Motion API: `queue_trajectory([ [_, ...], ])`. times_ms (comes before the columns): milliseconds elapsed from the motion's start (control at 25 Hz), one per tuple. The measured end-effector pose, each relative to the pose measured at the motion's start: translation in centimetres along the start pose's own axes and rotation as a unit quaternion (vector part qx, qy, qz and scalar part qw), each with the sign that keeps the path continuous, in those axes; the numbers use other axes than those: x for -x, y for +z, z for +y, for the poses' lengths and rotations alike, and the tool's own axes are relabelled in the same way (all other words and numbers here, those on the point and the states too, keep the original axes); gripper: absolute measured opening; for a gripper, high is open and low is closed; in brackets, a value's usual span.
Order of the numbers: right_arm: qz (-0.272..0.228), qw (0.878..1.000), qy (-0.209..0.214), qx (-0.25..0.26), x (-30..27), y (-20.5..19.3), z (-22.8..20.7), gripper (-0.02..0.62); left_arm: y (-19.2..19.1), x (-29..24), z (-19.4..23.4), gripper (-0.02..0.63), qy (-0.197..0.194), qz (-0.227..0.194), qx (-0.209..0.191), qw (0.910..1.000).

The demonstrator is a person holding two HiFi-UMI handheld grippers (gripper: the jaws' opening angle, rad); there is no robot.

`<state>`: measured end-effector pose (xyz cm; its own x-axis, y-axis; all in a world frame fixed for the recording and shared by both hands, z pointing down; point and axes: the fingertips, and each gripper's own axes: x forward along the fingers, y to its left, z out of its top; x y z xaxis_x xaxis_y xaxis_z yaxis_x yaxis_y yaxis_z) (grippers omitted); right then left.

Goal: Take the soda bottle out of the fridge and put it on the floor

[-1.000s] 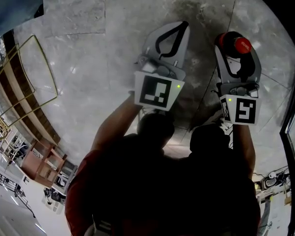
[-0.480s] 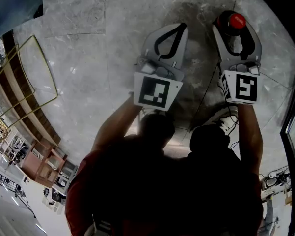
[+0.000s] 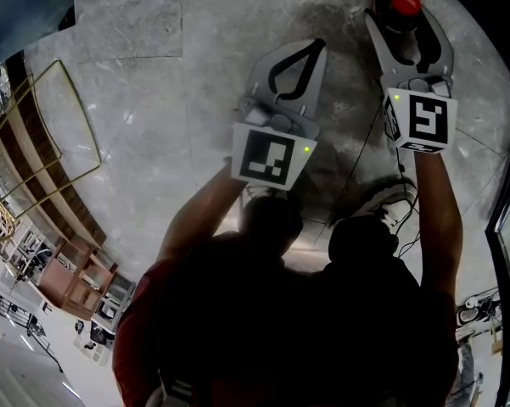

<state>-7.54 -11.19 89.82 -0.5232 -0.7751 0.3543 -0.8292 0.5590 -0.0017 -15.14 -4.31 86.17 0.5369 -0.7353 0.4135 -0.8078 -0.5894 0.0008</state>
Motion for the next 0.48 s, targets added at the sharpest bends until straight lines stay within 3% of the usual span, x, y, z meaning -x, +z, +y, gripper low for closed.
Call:
queue_trajectory([
  [480, -0.012, 1.0, -0.006, 0.002, 1.2, -0.8, 0.1, 0.296, -0.4, -0.4, -1.0, 0.0, -0.01, 0.008, -0.011, 0.9998],
])
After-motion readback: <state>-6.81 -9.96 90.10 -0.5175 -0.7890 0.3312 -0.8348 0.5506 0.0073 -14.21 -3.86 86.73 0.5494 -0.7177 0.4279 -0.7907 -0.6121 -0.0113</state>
